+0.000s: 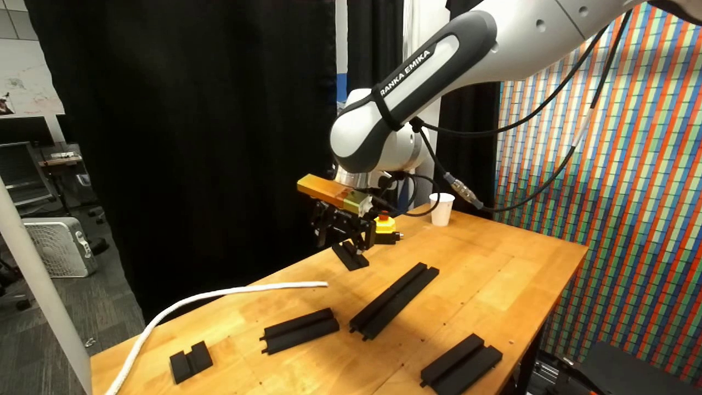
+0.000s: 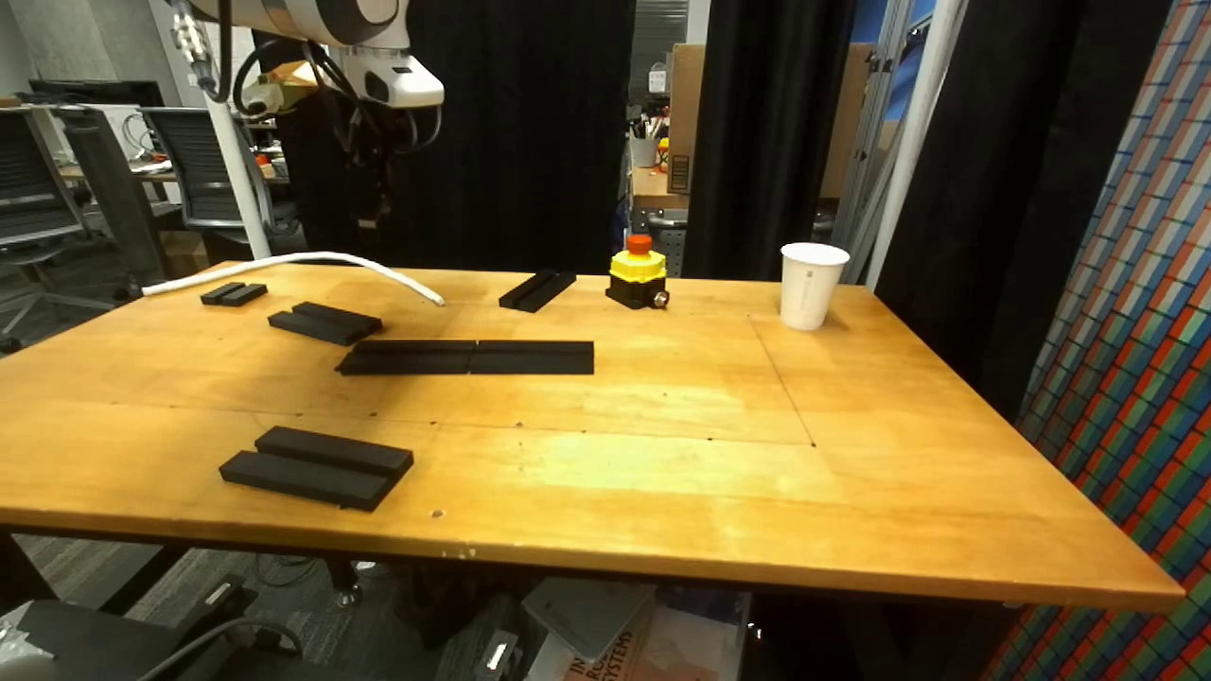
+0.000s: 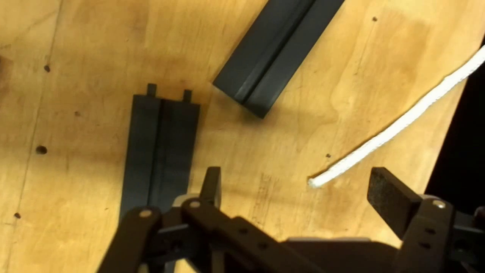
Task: Pick up three objects and align them in the straight line on the table
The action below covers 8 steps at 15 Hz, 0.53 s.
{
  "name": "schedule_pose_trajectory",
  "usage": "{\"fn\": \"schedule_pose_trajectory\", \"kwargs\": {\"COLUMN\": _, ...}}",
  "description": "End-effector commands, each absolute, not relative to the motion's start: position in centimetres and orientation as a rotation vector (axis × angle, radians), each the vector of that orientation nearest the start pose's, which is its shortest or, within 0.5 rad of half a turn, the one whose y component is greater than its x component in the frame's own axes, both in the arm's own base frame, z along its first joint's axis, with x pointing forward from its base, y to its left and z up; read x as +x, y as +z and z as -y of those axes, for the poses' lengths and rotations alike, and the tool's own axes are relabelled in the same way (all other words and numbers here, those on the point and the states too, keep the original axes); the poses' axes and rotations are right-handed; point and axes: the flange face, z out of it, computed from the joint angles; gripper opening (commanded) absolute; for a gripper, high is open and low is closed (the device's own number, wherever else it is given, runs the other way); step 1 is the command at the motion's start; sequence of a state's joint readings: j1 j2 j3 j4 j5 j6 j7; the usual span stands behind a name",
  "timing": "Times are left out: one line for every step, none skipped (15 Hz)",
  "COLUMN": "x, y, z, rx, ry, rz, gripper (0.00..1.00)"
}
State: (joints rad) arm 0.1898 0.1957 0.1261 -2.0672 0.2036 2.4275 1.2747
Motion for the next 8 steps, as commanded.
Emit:
{"fn": "schedule_pose_trajectory", "kwargs": {"x": 59.5, "y": 35.6, "z": -21.5, "rx": -2.409, "ry": 0.02, "rz": -1.525, "gripper": 1.0}}
{"fn": "schedule_pose_trajectory", "kwargs": {"x": 59.9, "y": 34.7, "z": -22.2, "rx": -2.388, "ry": 0.043, "rz": -1.559, "gripper": 1.0}}
{"fn": "schedule_pose_trajectory", "kwargs": {"x": 60.3, "y": 34.0, "z": -22.9, "rx": -2.37, "ry": 0.068, "rz": -1.579, "gripper": 1.0}}
{"fn": "schedule_pose_trajectory", "kwargs": {"x": 60.3, "y": 33.0, "z": -23.6, "rx": -2.353, "ry": 0.1, "rz": -1.625, "gripper": 1.0}}
{"fn": "schedule_pose_trajectory", "kwargs": {"x": 60.6, "y": 32.1, "z": -24.2, "rx": -2.333, "ry": 0.114, "rz": -1.652, "gripper": 1.0}}
{"fn": "schedule_pose_trajectory", "kwargs": {"x": 60.5, "y": 31.2, "z": -24.9, "rx": -2.314, "ry": 0.15, "rz": -1.69, "gripper": 1.0}}
{"fn": "schedule_pose_trajectory", "kwargs": {"x": 60.3, "y": 30.5, "z": -25.8, "rx": -2.293, "ry": 0.179, "rz": -1.722, "gripper": 1.0}}
{"fn": "schedule_pose_trajectory", "kwargs": {"x": 59.9, "y": 29.9, "z": -26.8, "rx": -2.275, "ry": 0.207, "rz": -1.745, "gripper": 1.0}}
